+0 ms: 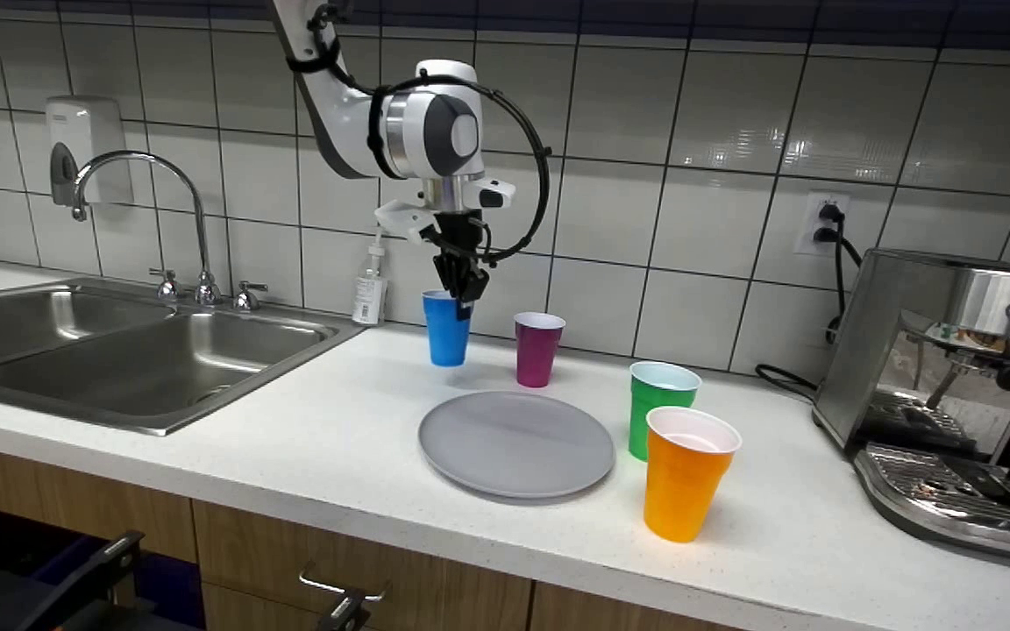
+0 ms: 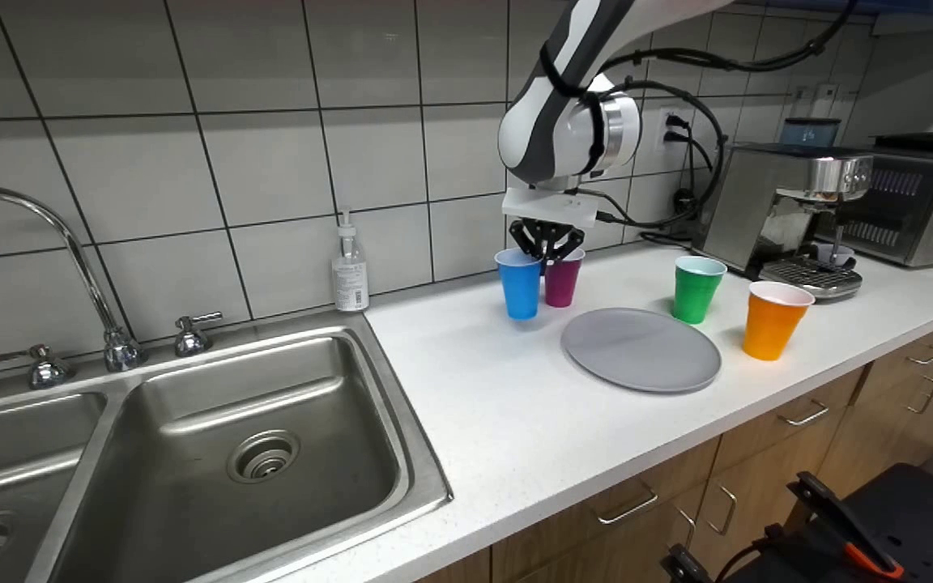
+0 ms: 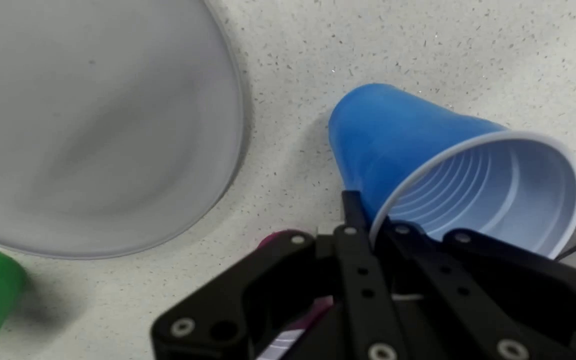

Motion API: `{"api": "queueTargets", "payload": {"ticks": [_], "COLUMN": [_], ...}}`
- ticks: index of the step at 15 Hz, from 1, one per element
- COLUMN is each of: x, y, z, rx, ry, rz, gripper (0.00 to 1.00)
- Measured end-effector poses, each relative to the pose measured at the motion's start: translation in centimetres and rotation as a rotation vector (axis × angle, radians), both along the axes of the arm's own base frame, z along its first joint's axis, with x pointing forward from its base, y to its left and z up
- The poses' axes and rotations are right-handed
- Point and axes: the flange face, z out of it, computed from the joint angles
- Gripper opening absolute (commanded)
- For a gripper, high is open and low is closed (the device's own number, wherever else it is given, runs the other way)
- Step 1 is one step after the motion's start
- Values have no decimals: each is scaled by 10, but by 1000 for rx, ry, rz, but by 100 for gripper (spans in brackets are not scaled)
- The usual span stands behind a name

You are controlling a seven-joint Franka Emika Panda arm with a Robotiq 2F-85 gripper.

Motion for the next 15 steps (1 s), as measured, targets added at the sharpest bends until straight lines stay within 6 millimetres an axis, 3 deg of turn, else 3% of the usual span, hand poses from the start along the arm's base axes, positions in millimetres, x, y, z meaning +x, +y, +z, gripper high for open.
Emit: {"api": "queueTargets", "payload": {"ticks": [7, 15], "x": [-49, -103], "y": [-17, -43], "z": [9, 5], "rx": [11, -8], "ry": [36, 92], "rz": [-30, -42], "gripper": [1, 1]}}
